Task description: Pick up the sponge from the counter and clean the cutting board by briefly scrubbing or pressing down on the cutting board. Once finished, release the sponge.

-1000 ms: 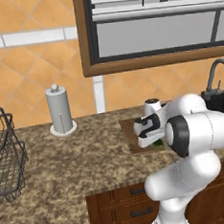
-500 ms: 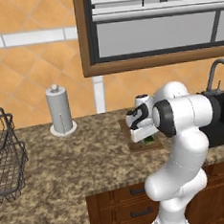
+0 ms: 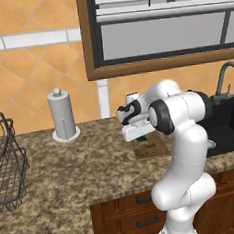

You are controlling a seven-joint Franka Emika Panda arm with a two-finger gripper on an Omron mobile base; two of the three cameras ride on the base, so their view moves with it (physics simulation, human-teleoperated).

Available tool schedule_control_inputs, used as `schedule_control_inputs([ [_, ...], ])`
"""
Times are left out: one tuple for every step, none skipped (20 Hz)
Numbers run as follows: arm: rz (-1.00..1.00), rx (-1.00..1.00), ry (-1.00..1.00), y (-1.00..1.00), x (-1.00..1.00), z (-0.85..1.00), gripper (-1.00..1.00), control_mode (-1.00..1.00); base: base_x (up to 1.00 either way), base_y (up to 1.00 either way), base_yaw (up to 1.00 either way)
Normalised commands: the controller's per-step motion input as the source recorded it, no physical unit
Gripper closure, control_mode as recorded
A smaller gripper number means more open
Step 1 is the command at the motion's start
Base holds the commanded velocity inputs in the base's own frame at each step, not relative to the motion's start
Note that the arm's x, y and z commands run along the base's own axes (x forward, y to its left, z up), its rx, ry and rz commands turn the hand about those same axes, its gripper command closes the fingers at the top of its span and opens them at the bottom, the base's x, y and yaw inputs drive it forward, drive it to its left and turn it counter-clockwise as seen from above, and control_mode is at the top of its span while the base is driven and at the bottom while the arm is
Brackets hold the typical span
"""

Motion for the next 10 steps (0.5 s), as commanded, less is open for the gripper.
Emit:
schedule_control_inputs([
  [0.0, -0.04, -0.17, 0.44, -1.0, -0.56, 1.0, -1.0, 0.0, 0.0, 0.0],
  [0.0, -0.04, -0.16, 0.35, -1.0, -0.59, 1.0, -1.0, 0.0, 0.0, 0.0],
  [0.0, -0.03, -0.17, 0.2, -1.0, -0.57, 1.0, -1.0, 0.0, 0.0, 0.0],
  [0.0, -0.01, -0.17, 0.02, -1.0, -0.49, 1.0, -1.0, 0.0, 0.0, 0.0],
  [0.0, 0.0, -0.18, 0.0, -1.0, -0.37, 1.0, -1.0, 0.0, 0.0, 0.0],
  [0.0, 0.0, -0.18, 0.04, -1.0, -0.34, 1.0, -1.0, 0.0, 0.0, 0.0],
  [0.0, 0.0, -0.14, 0.07, -1.0, -0.31, 1.0, -1.0, 0.0, 0.0, 0.0],
  [0.0, 0.0, -0.13, 0.14, -1.0, -0.32, 1.0, -1.0, 0.0, 0.0, 0.0],
  [0.0, 0.0, -0.1, 0.16, -0.94, -0.33, 1.0, -1.0, 0.0, 0.0, 0.0],
  [0.0, 0.0, -0.13, 0.1, -1.0, -0.12, 1.0, -1.0, 0.0, 0.0, 0.0],
])
